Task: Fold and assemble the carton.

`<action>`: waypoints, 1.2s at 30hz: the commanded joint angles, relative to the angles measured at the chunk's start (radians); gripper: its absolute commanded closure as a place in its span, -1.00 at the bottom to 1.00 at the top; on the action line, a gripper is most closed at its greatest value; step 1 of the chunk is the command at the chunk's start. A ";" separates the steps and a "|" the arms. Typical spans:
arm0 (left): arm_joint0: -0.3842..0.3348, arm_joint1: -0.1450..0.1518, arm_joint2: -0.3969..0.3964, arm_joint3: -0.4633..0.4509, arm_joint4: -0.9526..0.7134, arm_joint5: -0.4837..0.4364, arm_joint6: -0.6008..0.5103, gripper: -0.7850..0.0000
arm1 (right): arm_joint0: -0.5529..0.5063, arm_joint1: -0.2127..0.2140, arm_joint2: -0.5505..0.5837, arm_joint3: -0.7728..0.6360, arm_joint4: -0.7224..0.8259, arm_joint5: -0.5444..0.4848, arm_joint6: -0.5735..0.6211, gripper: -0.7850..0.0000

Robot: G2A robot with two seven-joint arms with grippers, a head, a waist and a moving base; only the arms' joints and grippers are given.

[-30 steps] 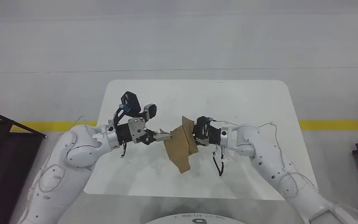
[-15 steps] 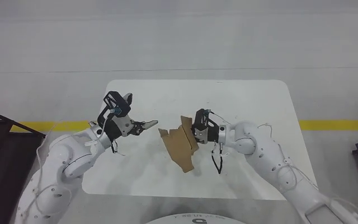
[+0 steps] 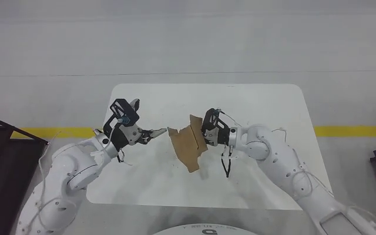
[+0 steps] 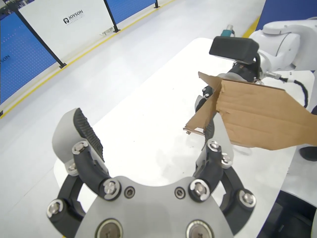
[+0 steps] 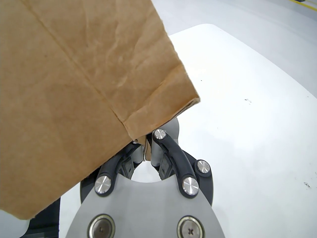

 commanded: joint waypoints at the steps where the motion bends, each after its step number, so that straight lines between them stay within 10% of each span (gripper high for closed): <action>1: 0.001 0.000 0.013 -0.013 0.037 -0.018 0.006 -1.00 | 0.000 -0.001 0.005 -0.008 0.041 0.027 0.026 1.00; 36: -0.030 -0.015 0.168 0.007 0.158 -0.046 0.034 -1.00 | 0.060 -0.033 -0.011 0.035 0.406 0.216 0.357 1.00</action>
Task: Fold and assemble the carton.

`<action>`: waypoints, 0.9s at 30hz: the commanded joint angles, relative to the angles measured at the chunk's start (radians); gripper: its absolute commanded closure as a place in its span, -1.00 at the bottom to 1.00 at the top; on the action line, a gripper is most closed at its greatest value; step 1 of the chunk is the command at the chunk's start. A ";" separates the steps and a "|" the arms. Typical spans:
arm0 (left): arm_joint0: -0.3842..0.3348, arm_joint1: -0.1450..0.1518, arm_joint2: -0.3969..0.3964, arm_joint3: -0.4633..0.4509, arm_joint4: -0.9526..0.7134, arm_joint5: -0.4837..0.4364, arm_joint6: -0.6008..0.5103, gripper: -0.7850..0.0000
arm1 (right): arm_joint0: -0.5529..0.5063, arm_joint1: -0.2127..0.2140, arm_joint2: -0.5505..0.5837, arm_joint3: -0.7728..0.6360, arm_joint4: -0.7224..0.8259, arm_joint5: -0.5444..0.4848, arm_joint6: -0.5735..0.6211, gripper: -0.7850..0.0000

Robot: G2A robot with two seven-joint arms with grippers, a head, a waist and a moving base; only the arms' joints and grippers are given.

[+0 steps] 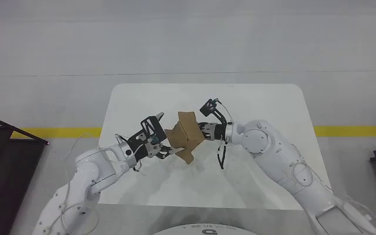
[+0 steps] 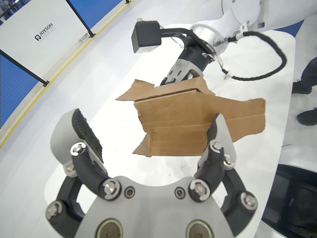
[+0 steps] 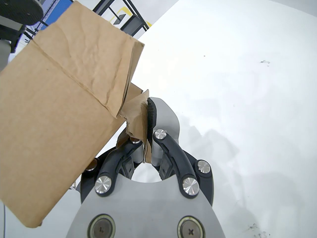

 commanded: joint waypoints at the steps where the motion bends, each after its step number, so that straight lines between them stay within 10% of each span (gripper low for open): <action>1: 0.006 0.000 -0.003 -0.002 -0.002 0.002 0.001 -1.00 | 0.002 -0.002 -0.001 0.009 0.018 0.007 0.010 1.00; 12: 0.067 0.007 -0.078 -0.021 -0.094 -0.060 0.009 -1.00 | 0.009 -0.011 -0.007 0.038 0.055 0.009 0.023 1.00; 27: 0.002 -0.003 0.021 0.003 -0.050 -0.029 -0.052 -0.77 | 0.016 -0.022 -0.025 0.033 0.050 0.017 0.032 1.00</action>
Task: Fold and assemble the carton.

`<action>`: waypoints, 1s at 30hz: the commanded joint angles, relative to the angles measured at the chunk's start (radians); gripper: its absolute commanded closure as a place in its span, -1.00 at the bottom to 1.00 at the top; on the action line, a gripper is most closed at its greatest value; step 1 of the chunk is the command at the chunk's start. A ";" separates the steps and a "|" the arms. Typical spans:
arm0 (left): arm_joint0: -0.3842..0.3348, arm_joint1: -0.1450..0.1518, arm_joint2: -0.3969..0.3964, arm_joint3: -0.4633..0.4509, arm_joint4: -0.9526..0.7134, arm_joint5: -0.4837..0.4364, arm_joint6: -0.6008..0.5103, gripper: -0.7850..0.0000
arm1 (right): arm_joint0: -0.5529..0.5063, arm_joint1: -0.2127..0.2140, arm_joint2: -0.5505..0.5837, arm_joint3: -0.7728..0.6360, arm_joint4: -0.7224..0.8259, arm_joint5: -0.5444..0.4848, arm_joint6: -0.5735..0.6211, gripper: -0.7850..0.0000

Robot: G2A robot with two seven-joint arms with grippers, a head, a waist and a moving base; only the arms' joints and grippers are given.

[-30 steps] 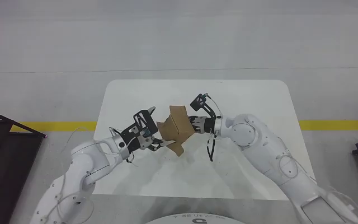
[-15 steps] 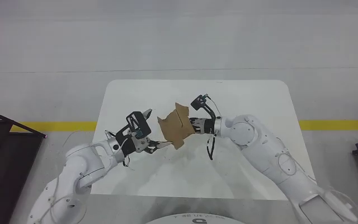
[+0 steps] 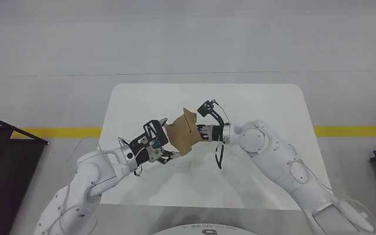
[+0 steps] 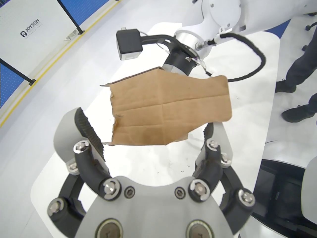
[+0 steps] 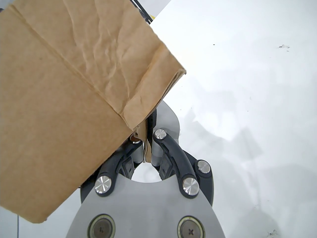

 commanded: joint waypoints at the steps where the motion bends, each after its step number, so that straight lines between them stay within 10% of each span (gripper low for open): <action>1: -0.011 -0.002 0.014 0.012 -0.004 -0.001 -0.008 -0.80 | 0.001 -0.001 -0.001 -0.002 -0.002 0.001 0.001 1.00; 20: 0.058 0.031 -0.226 0.045 -0.360 -0.279 0.027 -1.00 | 0.000 -0.004 0.006 0.010 -0.034 -0.007 0.004 1.00; 30: -0.067 0.029 -0.093 0.058 -0.447 -0.217 -0.112 -0.96 | 0.002 -0.008 0.006 0.008 -0.046 -0.002 0.003 1.00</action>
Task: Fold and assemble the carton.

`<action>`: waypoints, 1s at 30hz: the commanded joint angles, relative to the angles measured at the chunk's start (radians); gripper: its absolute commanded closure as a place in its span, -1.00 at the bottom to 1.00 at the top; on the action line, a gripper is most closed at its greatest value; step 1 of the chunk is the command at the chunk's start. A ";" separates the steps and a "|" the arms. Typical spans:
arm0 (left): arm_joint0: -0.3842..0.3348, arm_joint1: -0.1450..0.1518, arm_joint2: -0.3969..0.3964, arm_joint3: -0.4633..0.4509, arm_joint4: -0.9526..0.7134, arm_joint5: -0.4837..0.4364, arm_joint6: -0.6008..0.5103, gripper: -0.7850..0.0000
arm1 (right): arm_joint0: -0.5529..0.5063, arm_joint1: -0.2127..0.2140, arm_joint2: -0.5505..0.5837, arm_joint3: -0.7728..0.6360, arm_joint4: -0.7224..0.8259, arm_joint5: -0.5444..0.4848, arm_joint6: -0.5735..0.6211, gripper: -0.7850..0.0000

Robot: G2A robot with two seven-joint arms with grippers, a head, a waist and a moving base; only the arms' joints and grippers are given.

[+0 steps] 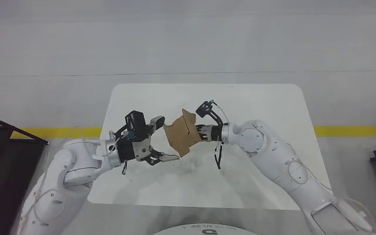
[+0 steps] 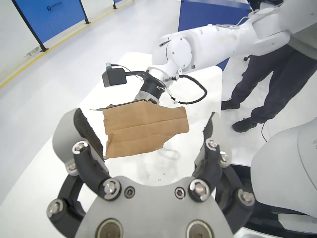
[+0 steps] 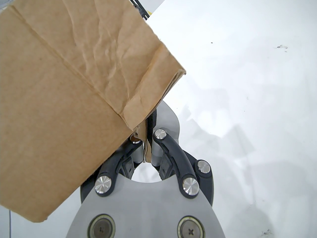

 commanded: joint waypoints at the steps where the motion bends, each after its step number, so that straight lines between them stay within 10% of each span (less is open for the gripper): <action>1: -0.028 -0.002 0.032 0.016 0.018 0.031 -0.031 -0.98 | -0.003 0.001 0.004 0.000 -0.001 -0.002 0.000 1.00; 9: -0.092 -0.011 0.115 0.072 0.056 0.099 -0.046 -0.66 | -0.008 0.001 0.011 0.001 0.003 -0.006 0.002 1.00; 30: -0.065 -0.013 0.158 0.054 0.270 0.166 -0.006 -1.00 | 0.003 -0.011 0.003 0.028 0.056 -0.030 0.015 1.00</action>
